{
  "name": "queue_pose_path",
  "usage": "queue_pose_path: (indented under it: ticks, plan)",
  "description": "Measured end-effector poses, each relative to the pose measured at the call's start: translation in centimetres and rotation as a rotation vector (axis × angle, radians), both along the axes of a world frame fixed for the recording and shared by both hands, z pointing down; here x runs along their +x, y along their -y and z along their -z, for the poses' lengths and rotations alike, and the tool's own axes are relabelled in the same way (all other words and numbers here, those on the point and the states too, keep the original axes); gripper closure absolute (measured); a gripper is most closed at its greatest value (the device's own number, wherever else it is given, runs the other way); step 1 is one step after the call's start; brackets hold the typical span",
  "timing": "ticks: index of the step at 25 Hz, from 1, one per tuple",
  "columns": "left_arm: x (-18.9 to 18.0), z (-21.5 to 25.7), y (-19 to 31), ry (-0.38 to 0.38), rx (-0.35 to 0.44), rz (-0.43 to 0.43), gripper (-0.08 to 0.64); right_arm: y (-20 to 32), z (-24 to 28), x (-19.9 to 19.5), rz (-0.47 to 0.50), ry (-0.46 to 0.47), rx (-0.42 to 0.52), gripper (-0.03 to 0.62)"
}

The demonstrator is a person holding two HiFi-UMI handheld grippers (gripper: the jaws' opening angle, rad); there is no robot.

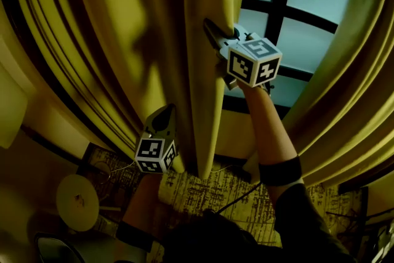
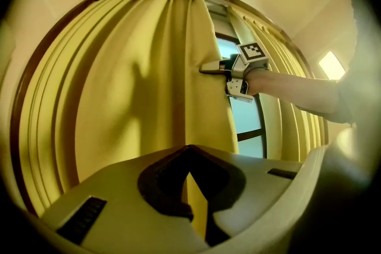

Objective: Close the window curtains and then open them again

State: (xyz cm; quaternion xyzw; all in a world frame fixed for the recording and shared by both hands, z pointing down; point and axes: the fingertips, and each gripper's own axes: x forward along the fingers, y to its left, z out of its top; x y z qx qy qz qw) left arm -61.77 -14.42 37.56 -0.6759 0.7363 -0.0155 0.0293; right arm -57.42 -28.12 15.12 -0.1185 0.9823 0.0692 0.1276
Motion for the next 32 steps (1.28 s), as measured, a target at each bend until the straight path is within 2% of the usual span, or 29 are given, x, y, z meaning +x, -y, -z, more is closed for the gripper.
queue_pose_path:
  ticks: [5,8,13,21,26,32]
  plan:
    - [-2.0,0.0,-0.7,-0.024,-0.004,0.058,0.560,-1.4,0.7,-3.6,0.119,-0.015,-0.002,0.571]
    - [-3.6,0.0,-1.4,-0.029,-0.005,0.079,0.560,-2.2,0.6,-5.9,0.158,-0.028,-0.012,0.571]
    - [-7.3,0.3,-2.8,-0.043,0.013,0.086,0.560,-4.8,1.5,-10.3,0.192,-0.027,0.018,0.571]
    - [-13.2,0.9,-4.6,-0.060,0.011,0.075,0.560,-8.3,1.5,-18.6,0.203,-0.112,0.096,0.571]
    - [-17.8,1.0,-6.2,-0.081,0.030,0.115,0.560,-11.0,1.3,-24.3,0.251,-0.151,0.123,0.571]
    - [-23.2,0.5,-8.3,-0.098,0.034,0.162,0.560,-13.3,2.2,-30.5,0.260,-0.163,0.158,0.569]
